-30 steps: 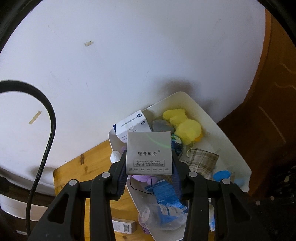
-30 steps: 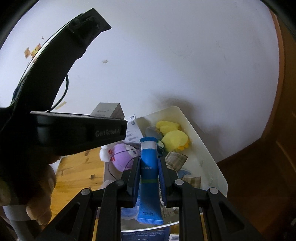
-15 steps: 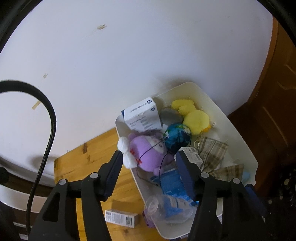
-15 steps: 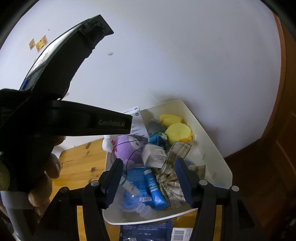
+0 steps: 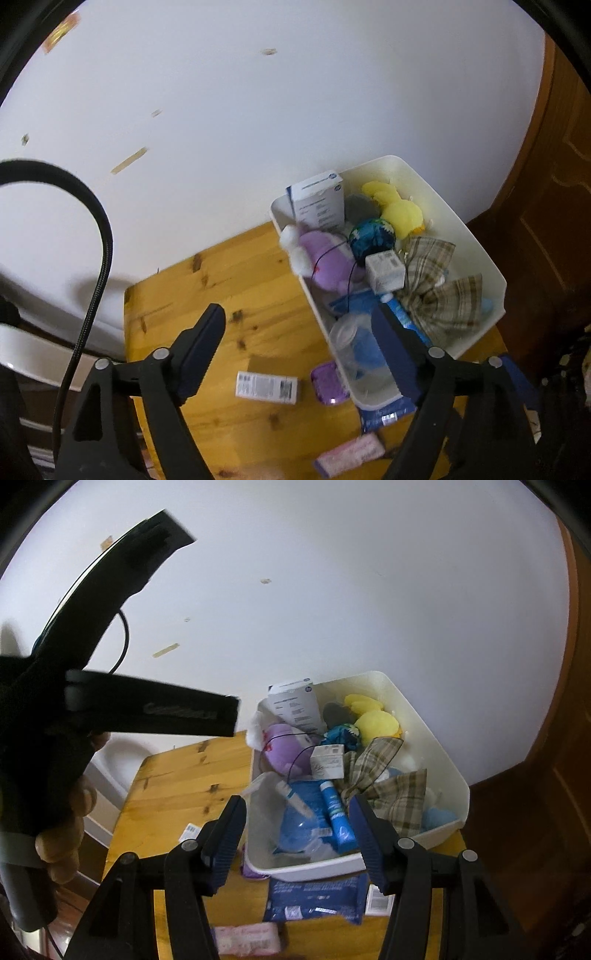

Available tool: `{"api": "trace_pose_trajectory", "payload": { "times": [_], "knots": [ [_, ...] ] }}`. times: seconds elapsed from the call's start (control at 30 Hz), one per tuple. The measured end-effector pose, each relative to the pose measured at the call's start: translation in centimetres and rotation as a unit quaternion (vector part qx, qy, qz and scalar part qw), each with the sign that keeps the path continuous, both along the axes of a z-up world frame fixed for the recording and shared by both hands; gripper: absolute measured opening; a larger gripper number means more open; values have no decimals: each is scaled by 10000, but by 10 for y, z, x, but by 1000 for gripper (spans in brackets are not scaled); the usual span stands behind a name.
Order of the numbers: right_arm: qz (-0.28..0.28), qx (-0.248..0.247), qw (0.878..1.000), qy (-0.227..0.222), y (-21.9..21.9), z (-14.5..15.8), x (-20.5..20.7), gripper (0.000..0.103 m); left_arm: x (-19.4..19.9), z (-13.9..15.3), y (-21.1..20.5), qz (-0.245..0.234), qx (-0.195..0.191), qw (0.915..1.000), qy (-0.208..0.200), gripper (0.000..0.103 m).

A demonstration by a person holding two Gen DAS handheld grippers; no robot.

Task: Organize objects
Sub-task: 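Withdraw both tools from the tray toward the remaining items on the table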

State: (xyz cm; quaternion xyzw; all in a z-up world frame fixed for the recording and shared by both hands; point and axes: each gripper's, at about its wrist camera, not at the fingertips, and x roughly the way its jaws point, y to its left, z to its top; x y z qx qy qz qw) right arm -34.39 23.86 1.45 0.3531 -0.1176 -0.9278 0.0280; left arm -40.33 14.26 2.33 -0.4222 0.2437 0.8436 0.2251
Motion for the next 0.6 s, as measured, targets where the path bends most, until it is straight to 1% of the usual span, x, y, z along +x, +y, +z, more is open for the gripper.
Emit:
{"api": "trace_pose_trajectory", "payload": {
  "times": [0.1, 0.17, 0.27, 0.43, 0.5, 0.6],
  "knots": [
    [43, 16, 10000, 64, -6, 9, 13, 59, 7, 6, -19, 46, 101, 9999, -48, 87],
    [57, 41, 9999, 130, -9, 16, 21, 62, 12, 10, -36, 85, 196, 9997, -118, 89],
    [84, 118, 9996, 250, -17, 25, 35, 63, 17, 15, -56, 135, 324, 9992, -199, 91],
    [146, 170, 9991, 367, -25, 34, 51, 64, 27, 18, -82, 169, 435, 9987, -210, 92],
    [159, 184, 9989, 396, -28, 35, 55, 64, 31, 19, -93, 164, 486, 9985, -212, 96],
    [190, 222, 9987, 416, -32, 35, 61, 65, 39, 18, -108, 125, 558, 9982, -190, 97]
  ]
}}
